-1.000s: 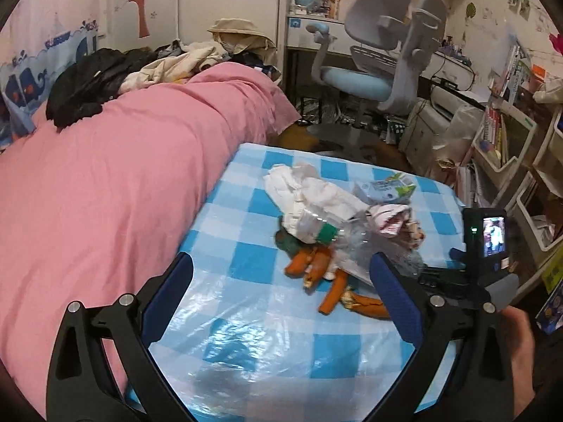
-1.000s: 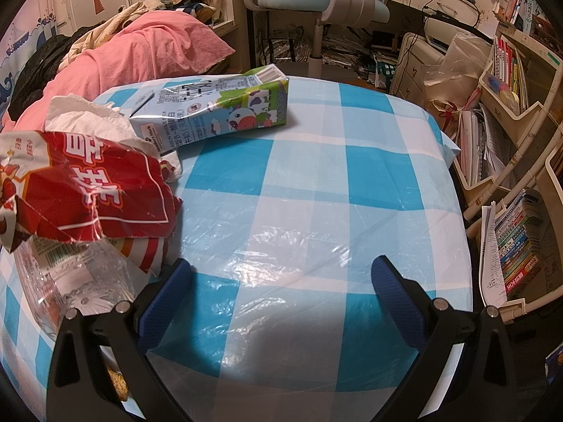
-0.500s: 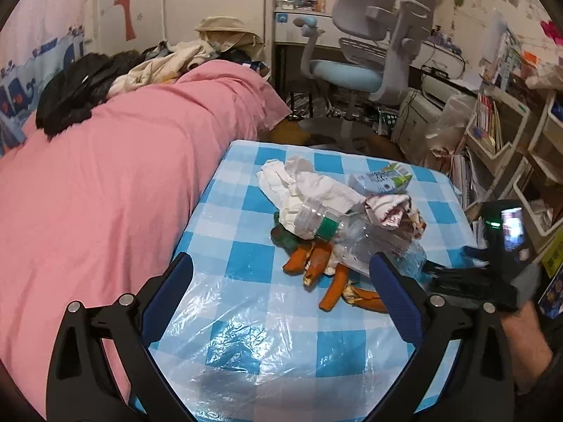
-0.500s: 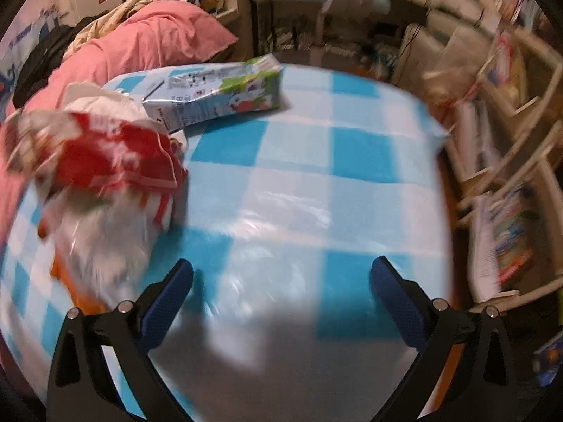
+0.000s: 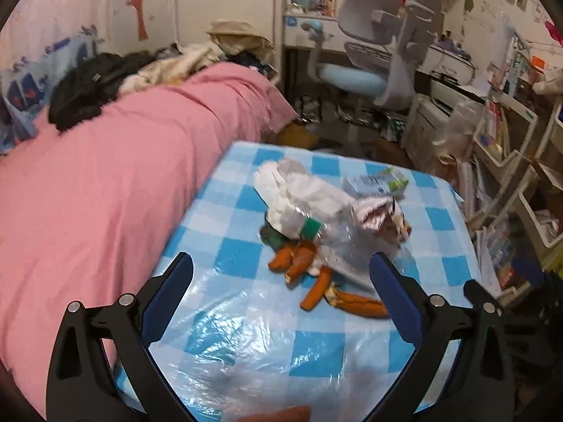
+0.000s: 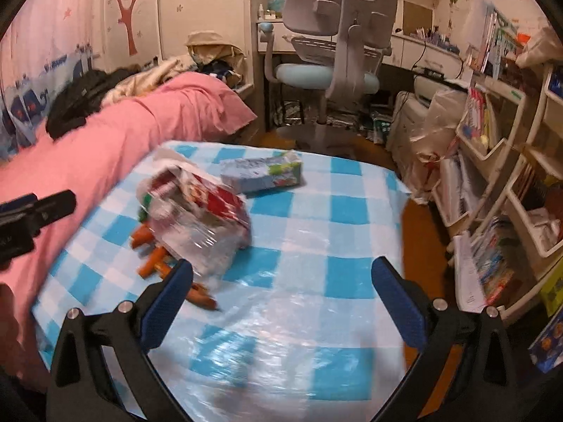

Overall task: Collect trash
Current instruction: 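Move the right tool toward the orange peel strip on the table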

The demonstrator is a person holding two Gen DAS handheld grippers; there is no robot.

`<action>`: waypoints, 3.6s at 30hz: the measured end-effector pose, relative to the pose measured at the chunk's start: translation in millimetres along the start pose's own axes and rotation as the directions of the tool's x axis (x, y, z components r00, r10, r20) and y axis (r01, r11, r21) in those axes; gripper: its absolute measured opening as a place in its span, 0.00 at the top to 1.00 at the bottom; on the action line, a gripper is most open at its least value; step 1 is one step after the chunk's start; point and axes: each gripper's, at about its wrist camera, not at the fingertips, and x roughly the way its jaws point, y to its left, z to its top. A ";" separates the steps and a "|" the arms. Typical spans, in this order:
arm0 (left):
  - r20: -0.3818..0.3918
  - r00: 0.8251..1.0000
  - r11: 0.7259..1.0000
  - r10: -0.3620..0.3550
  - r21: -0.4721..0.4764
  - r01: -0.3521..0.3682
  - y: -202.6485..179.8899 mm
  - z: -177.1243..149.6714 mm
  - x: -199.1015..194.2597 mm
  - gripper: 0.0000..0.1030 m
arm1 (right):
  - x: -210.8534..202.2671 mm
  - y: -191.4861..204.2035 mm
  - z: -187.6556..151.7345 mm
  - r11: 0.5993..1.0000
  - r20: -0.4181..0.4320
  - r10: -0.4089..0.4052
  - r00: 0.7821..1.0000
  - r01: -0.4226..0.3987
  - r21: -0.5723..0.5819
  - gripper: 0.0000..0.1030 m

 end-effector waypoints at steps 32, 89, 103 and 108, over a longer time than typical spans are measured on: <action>0.120 0.988 0.991 -0.101 0.095 0.090 -1.5 3.9 9.8 0.06 | -10.3 -7.5 14.2 0.993 0.098 -0.090 0.991 0.081 0.089 0.05; 0.089 0.994 0.992 -0.070 0.112 0.060 -4.3 0.9 23.3 0.06 | 1.6 -4.8 14.1 0.995 0.050 -0.053 0.997 0.049 0.082 0.05; -0.028 0.998 0.993 -0.050 0.107 0.052 14.0 -13.1 43.4 0.06 | 11.1 -9.0 11.0 0.997 0.008 0.067 0.998 -0.067 0.027 0.05; -0.020 0.999 0.993 -0.044 0.110 0.046 15.5 -10.3 39.8 0.06 | 20.6 6.7 4.5 0.991 -0.051 0.130 0.990 -0.132 -0.029 0.05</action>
